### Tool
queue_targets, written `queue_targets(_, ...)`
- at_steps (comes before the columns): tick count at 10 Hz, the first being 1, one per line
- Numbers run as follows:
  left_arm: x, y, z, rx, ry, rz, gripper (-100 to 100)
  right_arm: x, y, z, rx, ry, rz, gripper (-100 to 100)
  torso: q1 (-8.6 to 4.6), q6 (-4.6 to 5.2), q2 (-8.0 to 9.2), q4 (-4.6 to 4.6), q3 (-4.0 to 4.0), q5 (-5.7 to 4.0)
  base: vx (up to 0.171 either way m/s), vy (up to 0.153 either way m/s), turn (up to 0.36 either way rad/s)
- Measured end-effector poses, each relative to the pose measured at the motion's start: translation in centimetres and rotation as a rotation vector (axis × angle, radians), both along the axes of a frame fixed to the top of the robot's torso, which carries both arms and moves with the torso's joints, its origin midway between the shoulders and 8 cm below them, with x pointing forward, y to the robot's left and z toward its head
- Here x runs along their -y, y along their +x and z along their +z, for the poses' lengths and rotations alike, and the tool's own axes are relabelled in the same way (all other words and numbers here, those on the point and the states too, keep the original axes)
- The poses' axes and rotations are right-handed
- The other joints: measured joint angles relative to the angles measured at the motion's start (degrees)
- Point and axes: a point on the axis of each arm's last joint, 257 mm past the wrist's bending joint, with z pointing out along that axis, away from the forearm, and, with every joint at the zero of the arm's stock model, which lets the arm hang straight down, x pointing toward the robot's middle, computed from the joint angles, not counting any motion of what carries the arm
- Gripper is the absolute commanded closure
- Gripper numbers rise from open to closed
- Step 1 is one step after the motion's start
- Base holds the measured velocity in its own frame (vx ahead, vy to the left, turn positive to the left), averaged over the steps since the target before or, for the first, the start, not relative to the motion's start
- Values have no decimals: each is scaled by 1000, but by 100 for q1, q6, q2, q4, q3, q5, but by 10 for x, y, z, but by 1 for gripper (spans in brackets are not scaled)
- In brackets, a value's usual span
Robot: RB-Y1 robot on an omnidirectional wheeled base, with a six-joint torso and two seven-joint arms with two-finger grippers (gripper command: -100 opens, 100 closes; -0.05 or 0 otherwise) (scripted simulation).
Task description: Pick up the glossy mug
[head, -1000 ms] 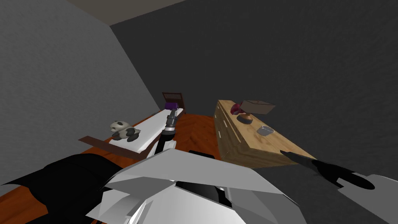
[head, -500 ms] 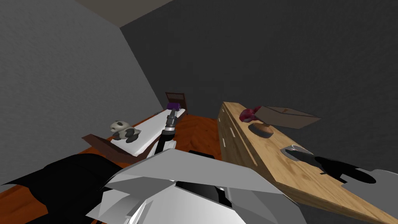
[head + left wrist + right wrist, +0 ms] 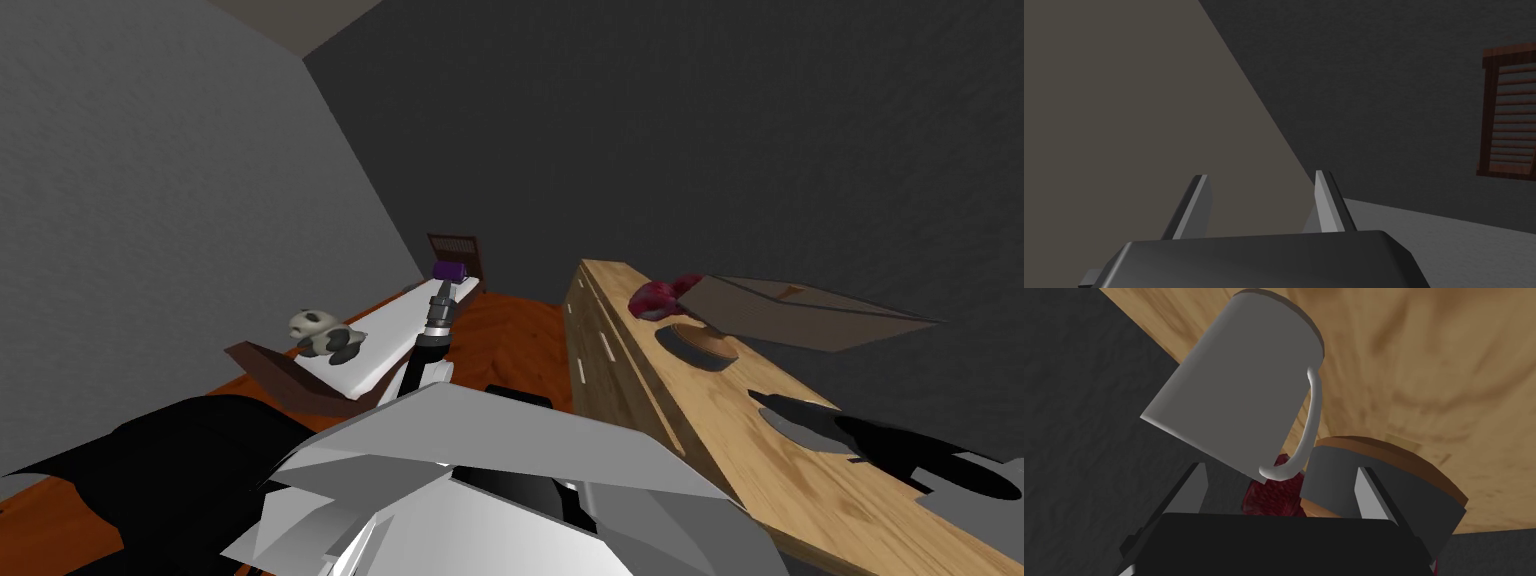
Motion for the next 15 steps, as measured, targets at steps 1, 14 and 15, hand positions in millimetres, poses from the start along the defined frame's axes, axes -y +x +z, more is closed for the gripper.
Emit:
queue_targets(1,0,0,0,0,0,0,0,7,-7,-3,6,-3,-9,-100,3,-5,-5,-1,-3,0,39,39,78)
queue_targets(14,0,0,0,0,0,0,0,84,-108,-5,40,-23,-89,-100,4,-1,-5,-1,-3,2,32,30,62)
queue_targets(15,0,0,0,0,0,0,0,86,-114,-5,42,-23,-93,-100,0,1,2,0,1,1,29,36,139)
